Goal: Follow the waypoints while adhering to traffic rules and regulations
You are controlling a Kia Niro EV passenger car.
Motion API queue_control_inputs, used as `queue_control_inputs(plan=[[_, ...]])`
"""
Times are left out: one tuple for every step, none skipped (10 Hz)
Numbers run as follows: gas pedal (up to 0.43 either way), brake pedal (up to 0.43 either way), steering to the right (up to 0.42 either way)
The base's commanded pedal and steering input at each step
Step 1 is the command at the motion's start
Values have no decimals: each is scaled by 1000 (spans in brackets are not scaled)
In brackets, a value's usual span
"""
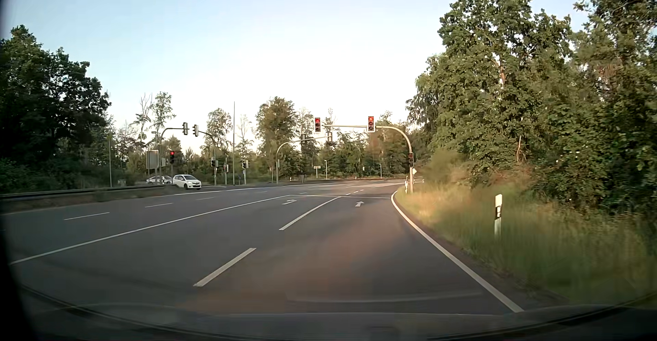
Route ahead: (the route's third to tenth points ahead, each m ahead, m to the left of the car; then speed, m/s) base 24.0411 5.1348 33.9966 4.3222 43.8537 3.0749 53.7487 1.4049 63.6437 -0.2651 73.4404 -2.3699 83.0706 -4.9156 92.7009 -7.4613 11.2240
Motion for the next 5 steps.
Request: queue_control_inputs(plan=[[0,280,11],[0,280,11],[0,293,11],[0,299,11],[0,299,11]])
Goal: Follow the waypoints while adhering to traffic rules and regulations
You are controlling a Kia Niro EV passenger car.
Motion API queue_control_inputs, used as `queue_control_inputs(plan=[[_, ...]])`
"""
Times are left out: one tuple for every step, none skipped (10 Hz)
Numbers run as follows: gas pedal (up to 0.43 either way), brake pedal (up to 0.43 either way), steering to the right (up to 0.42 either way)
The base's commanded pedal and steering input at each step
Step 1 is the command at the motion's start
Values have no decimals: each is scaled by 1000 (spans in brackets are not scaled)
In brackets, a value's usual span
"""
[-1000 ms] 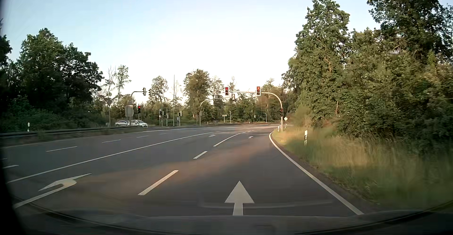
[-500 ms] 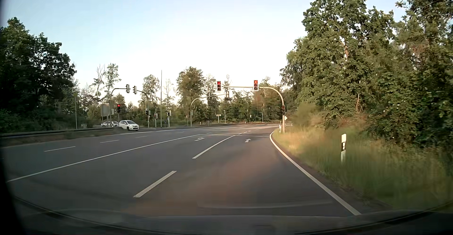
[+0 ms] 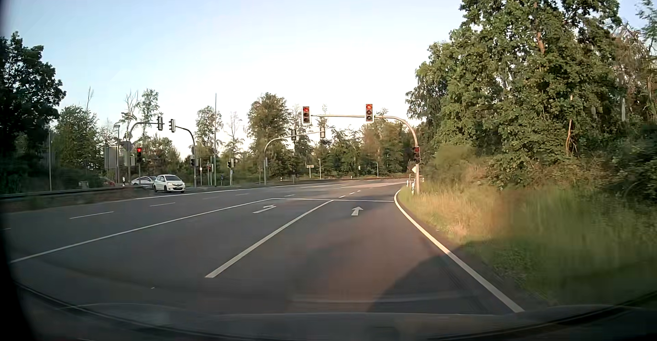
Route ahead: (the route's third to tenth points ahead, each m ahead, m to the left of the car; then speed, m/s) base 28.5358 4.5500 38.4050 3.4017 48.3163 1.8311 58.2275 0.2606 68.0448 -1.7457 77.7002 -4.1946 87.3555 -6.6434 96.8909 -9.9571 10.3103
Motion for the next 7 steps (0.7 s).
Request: queue_control_inputs(plan=[[0,305,12],[0,305,14],[0,305,15],[0,305,16],[0,311,17],[0,311,17],[0,317,18]])
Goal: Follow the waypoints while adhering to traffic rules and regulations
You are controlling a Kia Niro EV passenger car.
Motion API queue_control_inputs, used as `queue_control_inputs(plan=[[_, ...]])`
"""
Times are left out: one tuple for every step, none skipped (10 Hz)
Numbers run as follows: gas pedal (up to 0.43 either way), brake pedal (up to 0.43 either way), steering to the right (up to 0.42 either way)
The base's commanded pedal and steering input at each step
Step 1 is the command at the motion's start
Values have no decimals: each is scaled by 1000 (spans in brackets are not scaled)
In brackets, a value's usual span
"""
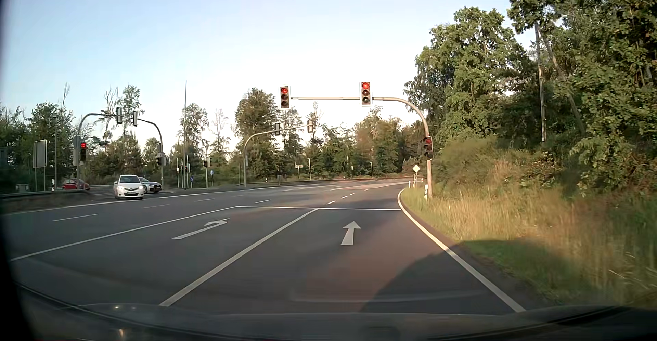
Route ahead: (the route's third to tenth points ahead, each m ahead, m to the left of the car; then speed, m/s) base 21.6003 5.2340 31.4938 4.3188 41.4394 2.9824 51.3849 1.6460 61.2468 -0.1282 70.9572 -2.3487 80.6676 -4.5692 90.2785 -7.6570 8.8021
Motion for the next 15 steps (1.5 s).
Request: queue_control_inputs(plan=[[0,323,19],[0,323,20],[0,323,21],[0,329,21],[0,335,22],[0,341,23],[0,341,23],[0,348,23],[0,348,23],[0,348,22],[0,348,22],[0,348,22],[0,348,23],[0,348,22],[0,348,20]])
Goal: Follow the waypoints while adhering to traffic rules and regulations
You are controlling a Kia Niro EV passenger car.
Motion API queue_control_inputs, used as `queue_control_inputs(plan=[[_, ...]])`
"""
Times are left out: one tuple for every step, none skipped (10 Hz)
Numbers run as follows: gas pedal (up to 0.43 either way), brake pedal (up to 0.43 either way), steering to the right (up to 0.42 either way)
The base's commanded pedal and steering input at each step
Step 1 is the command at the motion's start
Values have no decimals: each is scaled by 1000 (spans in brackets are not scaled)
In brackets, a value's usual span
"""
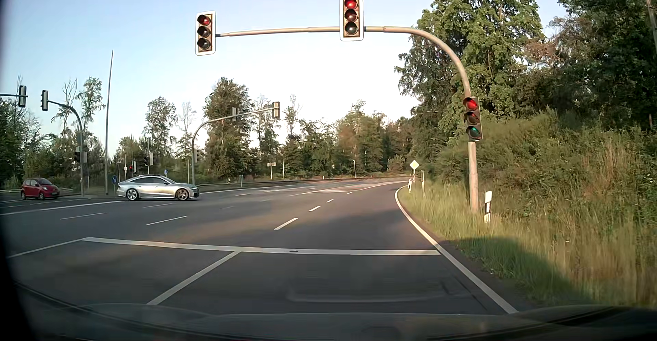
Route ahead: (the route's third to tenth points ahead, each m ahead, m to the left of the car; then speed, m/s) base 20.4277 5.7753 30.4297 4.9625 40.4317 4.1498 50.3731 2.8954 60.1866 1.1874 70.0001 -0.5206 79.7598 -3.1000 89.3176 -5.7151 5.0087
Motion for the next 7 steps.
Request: queue_control_inputs(plan=[[0,348,19],[0,348,17],[0,348,14],[0,348,12],[0,348,11],[0,348,10],[0,348,9]])
